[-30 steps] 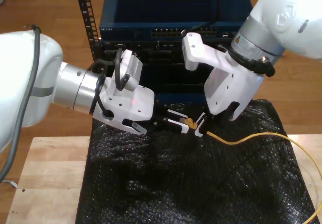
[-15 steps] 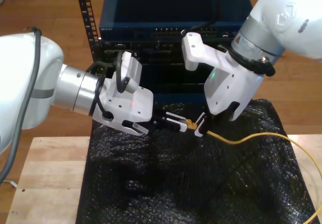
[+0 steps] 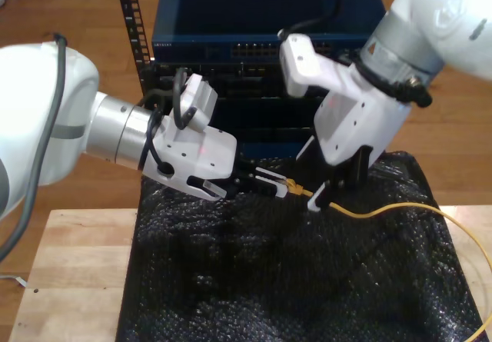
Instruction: Grab the cable and plug it in
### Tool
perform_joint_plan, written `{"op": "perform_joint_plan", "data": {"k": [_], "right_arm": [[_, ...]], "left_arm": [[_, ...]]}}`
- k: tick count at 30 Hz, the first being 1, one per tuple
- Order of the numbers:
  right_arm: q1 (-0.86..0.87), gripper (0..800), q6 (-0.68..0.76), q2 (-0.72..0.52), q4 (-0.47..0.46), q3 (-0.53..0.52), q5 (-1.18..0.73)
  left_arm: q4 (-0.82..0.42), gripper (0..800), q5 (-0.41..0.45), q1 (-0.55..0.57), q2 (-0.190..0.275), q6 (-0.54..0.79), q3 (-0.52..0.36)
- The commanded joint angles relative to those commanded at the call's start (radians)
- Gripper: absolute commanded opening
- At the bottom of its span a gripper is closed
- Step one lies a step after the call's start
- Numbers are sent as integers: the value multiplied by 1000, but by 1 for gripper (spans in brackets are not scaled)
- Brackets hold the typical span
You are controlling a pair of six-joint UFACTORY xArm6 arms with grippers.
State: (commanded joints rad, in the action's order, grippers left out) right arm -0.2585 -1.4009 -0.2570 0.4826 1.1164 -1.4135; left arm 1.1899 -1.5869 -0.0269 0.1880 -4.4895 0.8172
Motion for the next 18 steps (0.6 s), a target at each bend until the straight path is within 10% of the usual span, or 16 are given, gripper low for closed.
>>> {"op": "perform_joint_plan", "data": {"k": [11,18], "right_arm": [[21,799,-2,-34,0,35,2],[20,798,-100,-92,0,26,44]], "left_arm": [[3,2,-21,-63,-12,-23,25],[25,2,-143,-121,-112,-43,97]]}}
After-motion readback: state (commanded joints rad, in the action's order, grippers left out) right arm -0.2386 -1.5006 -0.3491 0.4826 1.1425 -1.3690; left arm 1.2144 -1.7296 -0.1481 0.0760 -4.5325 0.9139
